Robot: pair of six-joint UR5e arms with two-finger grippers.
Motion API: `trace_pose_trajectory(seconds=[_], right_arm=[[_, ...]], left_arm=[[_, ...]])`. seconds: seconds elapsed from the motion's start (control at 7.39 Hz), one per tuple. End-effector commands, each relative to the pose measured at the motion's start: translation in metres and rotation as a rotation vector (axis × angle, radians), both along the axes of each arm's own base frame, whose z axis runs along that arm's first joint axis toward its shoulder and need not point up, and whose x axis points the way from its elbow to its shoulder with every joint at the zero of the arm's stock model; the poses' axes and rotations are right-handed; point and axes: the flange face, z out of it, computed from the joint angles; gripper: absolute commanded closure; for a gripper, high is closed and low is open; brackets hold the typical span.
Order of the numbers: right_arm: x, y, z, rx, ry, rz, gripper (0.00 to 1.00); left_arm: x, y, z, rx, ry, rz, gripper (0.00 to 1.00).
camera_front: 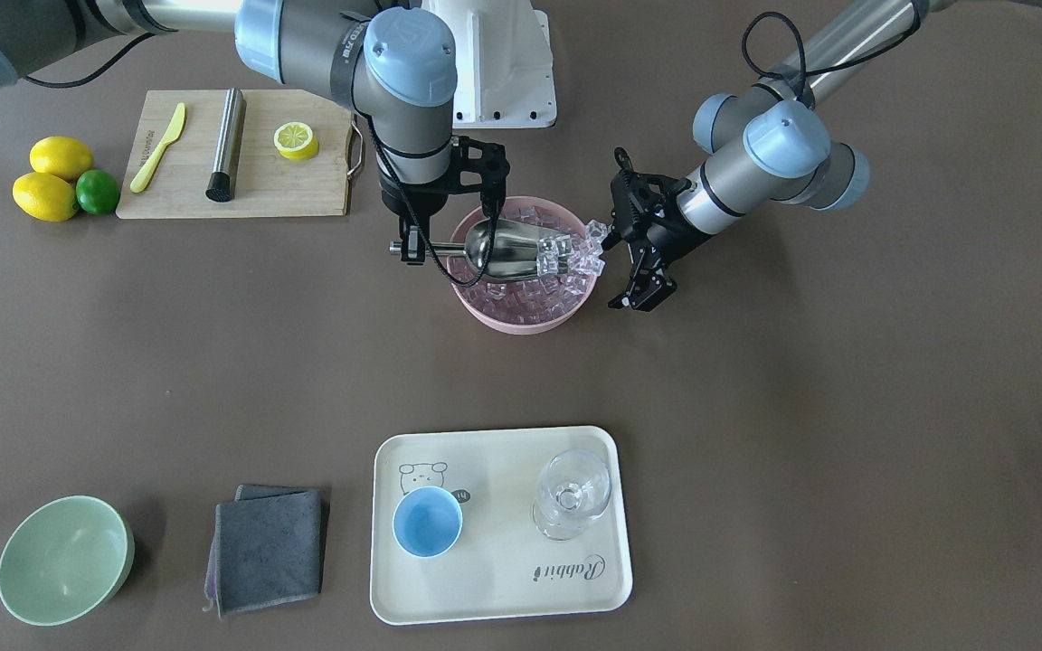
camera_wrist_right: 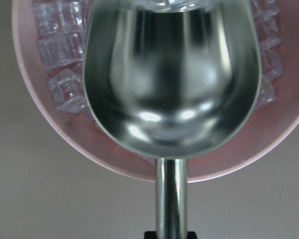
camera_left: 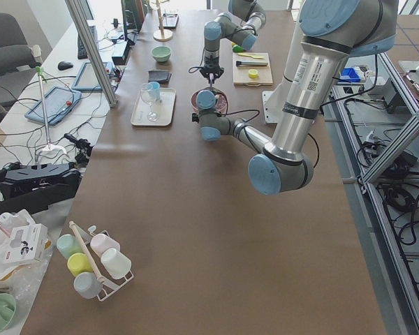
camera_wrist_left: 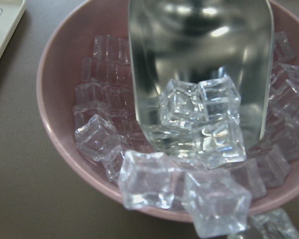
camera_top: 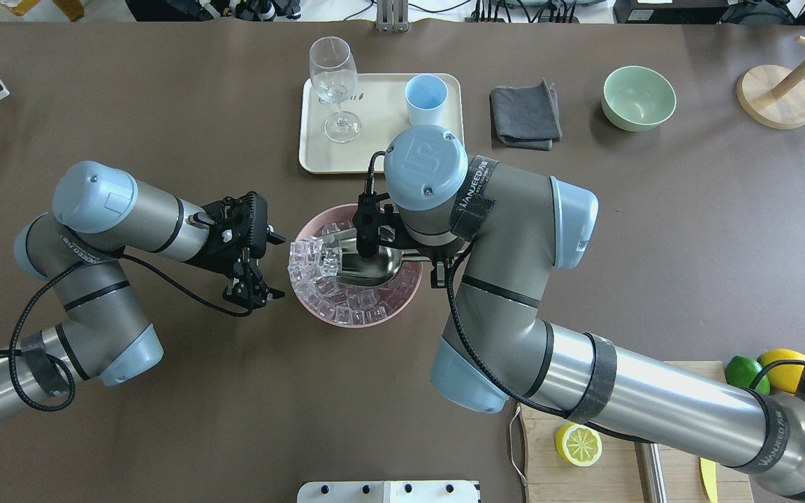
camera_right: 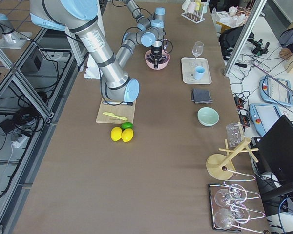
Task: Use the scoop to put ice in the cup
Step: 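Drag the scoop through the ice and tilt it up, filling it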
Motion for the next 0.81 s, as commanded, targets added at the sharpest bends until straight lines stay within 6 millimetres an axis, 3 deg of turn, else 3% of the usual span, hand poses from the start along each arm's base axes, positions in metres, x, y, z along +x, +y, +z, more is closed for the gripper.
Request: trace_pose_trajectory(seconds=[0.0, 0.41, 0.68], right_arm=[[0.017, -0.008, 0.019, -0.037, -0.051, -0.007, 1.0], [0.036, -0.024, 0.02, -0.076, -0.088, 0.001, 1.0], [0.07, -0.027, 0.019, -0.158, -0.128, 0.079, 1.0]], left_arm=[[0.001, 0.001, 0.0, 0.0, 0.0, 0.002, 0.01], [0.001, 0.001, 0.0, 0.0, 0.0, 0.002, 0.01], [0.001, 0.001, 0.0, 0.0, 0.0, 0.002, 0.01]])
